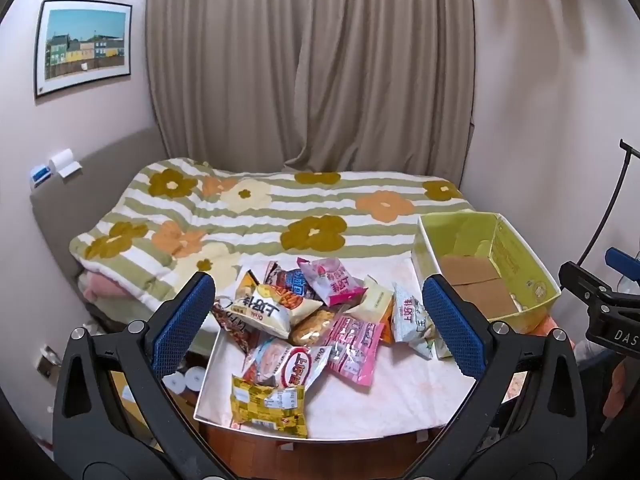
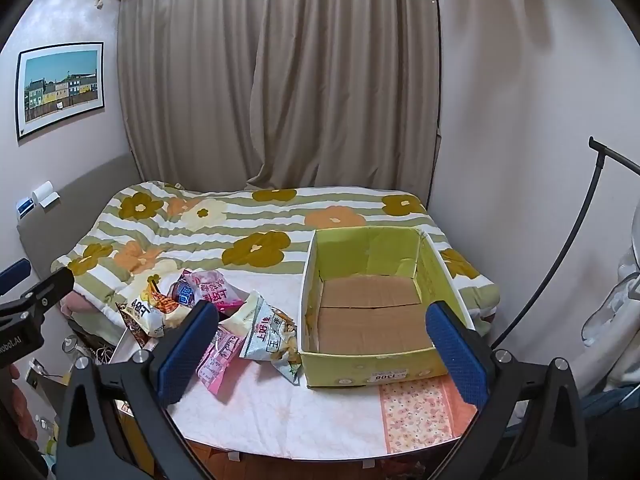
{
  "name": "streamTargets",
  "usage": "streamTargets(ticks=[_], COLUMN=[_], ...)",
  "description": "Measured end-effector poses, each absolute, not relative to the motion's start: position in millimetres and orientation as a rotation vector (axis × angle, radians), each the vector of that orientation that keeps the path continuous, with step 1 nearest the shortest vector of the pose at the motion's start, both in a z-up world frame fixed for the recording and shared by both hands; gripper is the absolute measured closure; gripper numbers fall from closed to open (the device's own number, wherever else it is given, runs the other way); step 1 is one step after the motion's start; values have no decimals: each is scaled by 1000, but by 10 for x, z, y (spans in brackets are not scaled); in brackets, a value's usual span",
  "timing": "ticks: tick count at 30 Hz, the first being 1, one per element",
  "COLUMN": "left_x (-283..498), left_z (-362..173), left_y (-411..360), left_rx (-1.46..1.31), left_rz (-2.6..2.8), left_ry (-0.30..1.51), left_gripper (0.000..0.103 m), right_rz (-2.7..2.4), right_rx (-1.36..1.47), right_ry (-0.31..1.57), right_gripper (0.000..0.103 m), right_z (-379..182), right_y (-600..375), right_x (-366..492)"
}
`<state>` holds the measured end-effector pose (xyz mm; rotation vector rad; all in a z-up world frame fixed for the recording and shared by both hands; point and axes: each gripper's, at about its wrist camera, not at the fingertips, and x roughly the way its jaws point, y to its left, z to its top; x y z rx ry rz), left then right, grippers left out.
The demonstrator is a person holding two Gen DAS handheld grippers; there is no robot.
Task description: Organize snacks
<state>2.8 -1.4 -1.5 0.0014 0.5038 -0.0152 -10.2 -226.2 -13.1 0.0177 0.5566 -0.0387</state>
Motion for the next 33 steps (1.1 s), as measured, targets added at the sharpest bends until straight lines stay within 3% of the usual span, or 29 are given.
streamTargets(ticks=[33], left_x=[81], left_z=[-39], left_y=[43], left_rx=[-1], left_rz=[-6], left_ry=[496], left_gripper=[1], right_rz=[-40], right_rx=[23], right_ry=[562], right_gripper=[0], right_z=[-157], right_y=[-2241], right_x=[-24])
